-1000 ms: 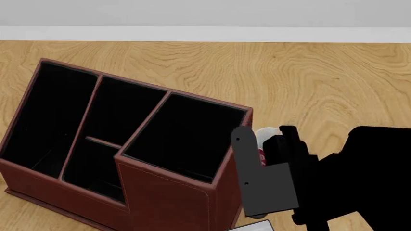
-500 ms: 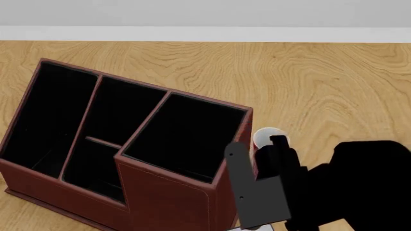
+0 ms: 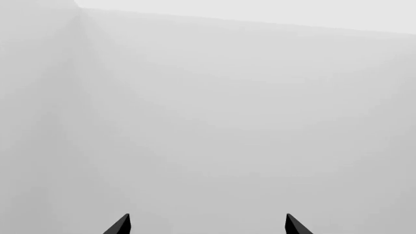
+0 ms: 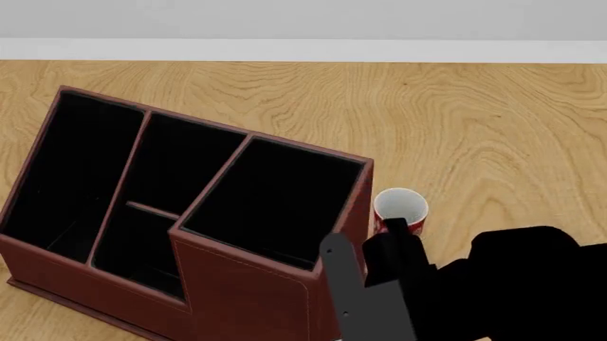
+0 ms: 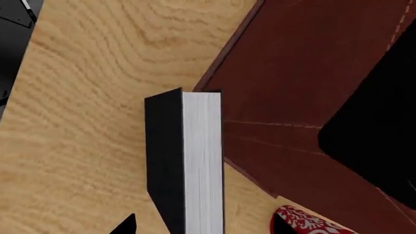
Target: Pick up the book and place it in the right compartment of the caddy.
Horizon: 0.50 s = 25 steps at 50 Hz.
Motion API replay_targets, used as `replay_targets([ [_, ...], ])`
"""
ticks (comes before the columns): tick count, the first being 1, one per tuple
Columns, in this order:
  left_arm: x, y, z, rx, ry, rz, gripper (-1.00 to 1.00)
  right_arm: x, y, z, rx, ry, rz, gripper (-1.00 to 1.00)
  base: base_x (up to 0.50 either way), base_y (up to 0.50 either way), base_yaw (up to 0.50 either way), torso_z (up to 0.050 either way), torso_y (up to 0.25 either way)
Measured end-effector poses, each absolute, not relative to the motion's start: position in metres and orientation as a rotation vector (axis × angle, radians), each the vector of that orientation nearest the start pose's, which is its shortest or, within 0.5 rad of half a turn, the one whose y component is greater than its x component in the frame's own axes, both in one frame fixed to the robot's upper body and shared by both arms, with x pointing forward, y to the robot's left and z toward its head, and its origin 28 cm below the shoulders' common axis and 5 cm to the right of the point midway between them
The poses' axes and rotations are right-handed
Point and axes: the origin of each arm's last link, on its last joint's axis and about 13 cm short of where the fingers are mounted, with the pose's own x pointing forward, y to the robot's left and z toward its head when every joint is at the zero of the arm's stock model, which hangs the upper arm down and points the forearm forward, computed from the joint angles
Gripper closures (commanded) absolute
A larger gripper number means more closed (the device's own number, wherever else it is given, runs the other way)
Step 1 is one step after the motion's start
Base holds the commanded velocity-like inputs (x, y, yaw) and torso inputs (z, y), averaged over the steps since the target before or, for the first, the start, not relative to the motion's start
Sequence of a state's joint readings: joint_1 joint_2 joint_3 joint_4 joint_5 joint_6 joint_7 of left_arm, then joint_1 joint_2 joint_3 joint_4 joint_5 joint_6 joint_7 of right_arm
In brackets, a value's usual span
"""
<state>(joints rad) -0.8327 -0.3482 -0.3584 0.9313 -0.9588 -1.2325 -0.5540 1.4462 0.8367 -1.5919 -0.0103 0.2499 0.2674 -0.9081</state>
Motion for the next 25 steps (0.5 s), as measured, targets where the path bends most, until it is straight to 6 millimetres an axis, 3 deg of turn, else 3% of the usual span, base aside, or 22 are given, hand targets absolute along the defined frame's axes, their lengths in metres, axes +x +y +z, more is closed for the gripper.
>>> replay_targets([
  [25, 0.199, 0.249, 0.291, -0.096, -0.533, 0.067, -1.0, 0.337, -0.171, 0.203, -1.298, 0.512, 1.321, -1.0, 0.0, 0.0, 0.0, 0.0, 0.0],
])
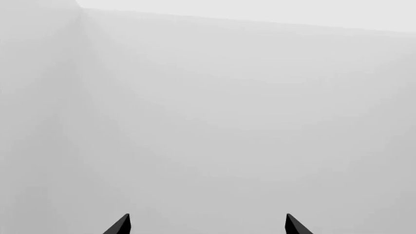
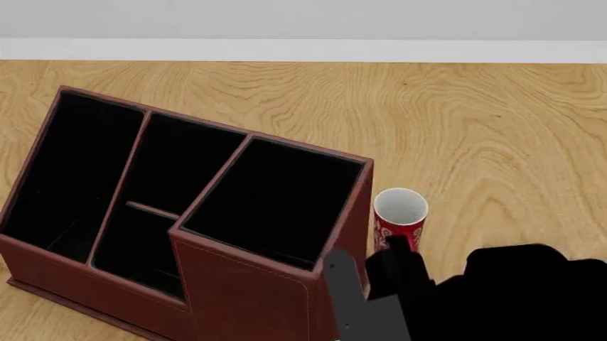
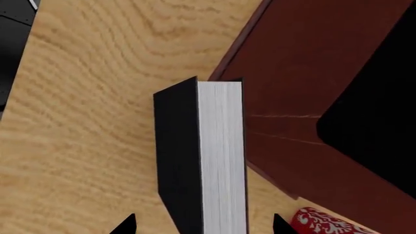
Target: Pick up the book and place it in the right compartment of the caddy.
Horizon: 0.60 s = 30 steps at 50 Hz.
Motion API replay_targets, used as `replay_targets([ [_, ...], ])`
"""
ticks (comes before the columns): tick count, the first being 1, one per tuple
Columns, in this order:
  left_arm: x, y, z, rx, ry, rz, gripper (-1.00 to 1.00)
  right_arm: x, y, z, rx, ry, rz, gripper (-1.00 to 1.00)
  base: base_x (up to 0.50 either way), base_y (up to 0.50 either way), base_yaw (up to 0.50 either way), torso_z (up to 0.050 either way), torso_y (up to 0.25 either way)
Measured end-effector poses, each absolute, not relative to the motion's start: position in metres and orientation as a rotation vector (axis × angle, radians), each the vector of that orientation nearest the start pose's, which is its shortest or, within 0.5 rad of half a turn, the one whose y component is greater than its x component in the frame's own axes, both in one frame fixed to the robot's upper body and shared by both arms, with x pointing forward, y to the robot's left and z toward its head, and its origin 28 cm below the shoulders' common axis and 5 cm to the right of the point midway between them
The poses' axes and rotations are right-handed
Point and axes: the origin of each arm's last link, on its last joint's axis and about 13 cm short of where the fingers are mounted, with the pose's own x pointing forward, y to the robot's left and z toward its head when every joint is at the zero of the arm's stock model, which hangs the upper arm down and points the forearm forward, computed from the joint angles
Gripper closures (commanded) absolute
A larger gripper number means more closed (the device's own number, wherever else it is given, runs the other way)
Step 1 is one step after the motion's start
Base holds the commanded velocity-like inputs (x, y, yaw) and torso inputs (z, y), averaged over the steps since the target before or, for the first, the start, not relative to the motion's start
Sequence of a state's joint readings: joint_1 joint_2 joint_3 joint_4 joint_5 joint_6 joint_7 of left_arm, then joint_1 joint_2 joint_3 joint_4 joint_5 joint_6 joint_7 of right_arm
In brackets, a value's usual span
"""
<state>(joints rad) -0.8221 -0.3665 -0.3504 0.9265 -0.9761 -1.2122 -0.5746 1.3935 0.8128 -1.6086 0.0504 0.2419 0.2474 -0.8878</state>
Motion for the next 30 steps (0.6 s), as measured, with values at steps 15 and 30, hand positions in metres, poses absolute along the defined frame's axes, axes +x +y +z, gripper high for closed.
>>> replay_targets([
  [15, 0.198, 0.249, 0.29, -0.096, -0.53, 0.071, -1.0, 0.34, -0.172, 0.193, -1.292, 0.529, 1.318, -1.0, 0.0, 0.0, 0.0, 0.0, 0.0],
  [30, 0.199, 0.25, 0.288, -0.097, -0.525, 0.073, -1.0, 0.342, -0.172, 0.185, -1.293, 0.561, 1.295, -1.0, 0.0, 0.0, 0.0, 0.0, 0.0],
])
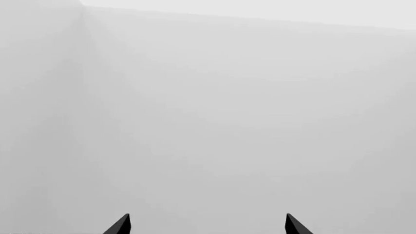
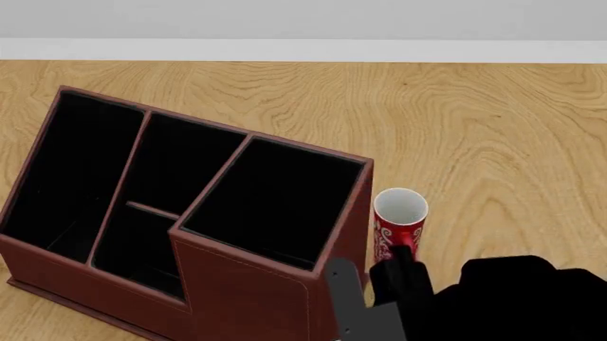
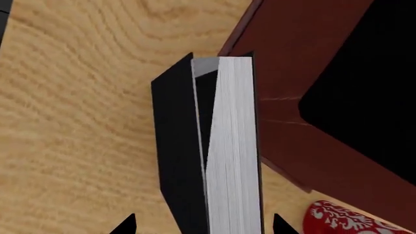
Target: Pick up the book and place it in the right compartment of the caddy.
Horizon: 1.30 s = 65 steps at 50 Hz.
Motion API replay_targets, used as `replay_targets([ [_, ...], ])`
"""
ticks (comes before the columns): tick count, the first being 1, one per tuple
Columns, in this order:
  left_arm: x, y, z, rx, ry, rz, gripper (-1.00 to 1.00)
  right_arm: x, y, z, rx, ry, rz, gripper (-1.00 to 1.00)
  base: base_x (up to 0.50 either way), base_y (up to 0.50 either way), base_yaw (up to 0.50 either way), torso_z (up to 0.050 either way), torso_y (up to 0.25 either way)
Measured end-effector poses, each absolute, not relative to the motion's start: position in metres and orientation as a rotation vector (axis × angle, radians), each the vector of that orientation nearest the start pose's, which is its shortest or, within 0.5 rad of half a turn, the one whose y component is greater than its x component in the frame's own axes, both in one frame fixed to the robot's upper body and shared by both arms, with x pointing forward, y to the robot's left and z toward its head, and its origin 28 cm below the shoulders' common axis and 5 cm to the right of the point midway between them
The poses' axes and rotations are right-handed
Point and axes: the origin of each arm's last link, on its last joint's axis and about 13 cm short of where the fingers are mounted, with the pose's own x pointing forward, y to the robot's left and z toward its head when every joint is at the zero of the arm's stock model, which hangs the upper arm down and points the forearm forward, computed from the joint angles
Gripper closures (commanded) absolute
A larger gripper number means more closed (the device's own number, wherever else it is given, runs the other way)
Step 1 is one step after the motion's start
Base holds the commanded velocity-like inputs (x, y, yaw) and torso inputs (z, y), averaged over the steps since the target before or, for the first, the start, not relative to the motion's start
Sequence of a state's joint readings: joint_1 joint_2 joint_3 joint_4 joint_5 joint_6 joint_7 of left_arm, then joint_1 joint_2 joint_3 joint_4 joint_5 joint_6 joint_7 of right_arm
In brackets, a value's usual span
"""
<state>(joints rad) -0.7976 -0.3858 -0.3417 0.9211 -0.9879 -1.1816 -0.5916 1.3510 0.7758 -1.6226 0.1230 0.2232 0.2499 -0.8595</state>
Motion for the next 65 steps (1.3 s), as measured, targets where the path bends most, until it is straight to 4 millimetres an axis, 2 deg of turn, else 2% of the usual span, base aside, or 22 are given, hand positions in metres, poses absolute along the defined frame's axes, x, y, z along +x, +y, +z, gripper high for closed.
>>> replay_targets([
  [32, 0.2, 0.251, 0.286, -0.099, -0.521, 0.077, -1.0, 0.35, -0.174, 0.166, -1.273, 0.62, 1.266, -1.0, 0.0, 0.0, 0.0, 0.0, 0.0],
  [33, 0.2, 0.251, 0.286, -0.099, -0.521, 0.077, -1.0, 0.35, -0.174, 0.166, -1.271, 0.623, 1.266, 1.0, 0.0, 0.0, 0.0, 0.0, 0.0],
  [52, 0.201, 0.252, 0.286, -0.102, -0.52, 0.08, -1.0, 0.348, -0.178, 0.172, -1.22, 0.655, 1.243, 1.0, 0.0, 0.0, 0.0, 0.0, 0.0],
  [65, 0.201, 0.252, 0.285, -0.106, -0.521, 0.08, -1.0, 0.339, -0.179, 0.178, -1.235, 0.66, 1.258, 1.0, 0.0, 0.0, 0.0, -0.001, 0.0],
])
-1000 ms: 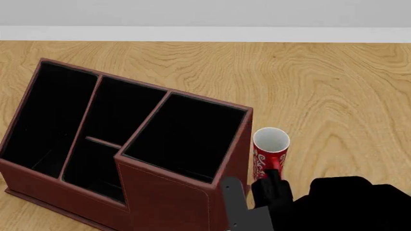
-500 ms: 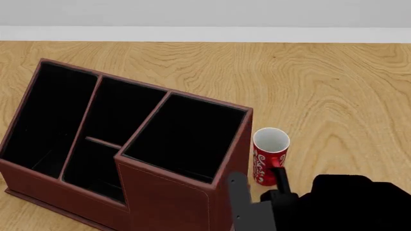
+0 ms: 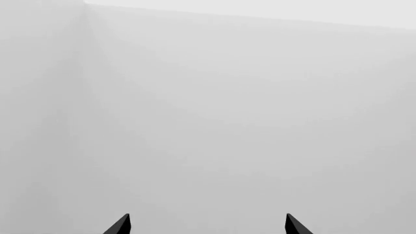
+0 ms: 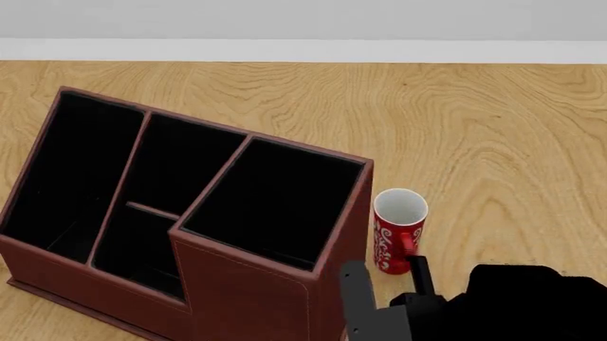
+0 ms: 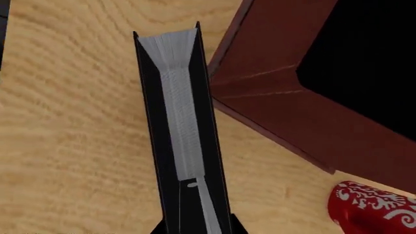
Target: Pick up the book and place it in the right compartment of the caddy.
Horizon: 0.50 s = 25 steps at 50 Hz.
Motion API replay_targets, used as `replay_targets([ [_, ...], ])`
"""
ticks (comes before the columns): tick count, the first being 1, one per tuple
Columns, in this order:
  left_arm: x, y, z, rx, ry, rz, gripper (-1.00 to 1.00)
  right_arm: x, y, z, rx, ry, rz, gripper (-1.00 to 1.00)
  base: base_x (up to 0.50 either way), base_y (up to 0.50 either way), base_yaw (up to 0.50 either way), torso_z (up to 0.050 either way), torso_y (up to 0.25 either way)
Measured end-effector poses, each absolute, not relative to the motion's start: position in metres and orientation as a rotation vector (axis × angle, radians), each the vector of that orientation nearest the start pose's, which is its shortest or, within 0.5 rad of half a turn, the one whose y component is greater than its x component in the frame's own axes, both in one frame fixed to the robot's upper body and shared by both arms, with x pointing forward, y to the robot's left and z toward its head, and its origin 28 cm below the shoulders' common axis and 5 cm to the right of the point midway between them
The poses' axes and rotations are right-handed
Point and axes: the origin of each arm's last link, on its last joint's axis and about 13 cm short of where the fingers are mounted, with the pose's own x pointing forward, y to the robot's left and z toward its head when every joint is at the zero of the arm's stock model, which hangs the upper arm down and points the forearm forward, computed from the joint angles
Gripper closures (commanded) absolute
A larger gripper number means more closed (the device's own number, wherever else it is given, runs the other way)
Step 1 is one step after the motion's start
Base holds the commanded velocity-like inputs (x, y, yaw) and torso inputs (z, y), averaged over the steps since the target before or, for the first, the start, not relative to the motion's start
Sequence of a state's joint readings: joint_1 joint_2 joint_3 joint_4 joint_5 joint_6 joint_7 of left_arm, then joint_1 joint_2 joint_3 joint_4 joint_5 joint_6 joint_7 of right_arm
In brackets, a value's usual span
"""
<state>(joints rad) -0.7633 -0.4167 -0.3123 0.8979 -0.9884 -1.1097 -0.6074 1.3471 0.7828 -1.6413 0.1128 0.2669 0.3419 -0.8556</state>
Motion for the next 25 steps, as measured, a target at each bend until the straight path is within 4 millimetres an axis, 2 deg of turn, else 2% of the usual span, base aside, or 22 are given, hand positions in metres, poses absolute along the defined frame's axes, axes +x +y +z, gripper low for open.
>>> replay_targets([
  [11, 0.2, 0.251, 0.284, -0.113, -0.521, 0.078, -1.0, 0.325, -0.174, 0.185, -1.25, 0.631, 1.303, 1.0, 0.0, 0.0, 0.0, 0.0, 0.0],
  [25, 0.2, 0.252, 0.284, -0.118, -0.523, 0.078, -1.0, 0.307, -0.166, 0.211, -1.306, 0.541, 1.314, 1.0, 0.0, 0.0, 0.0, 0.0, 0.0],
])
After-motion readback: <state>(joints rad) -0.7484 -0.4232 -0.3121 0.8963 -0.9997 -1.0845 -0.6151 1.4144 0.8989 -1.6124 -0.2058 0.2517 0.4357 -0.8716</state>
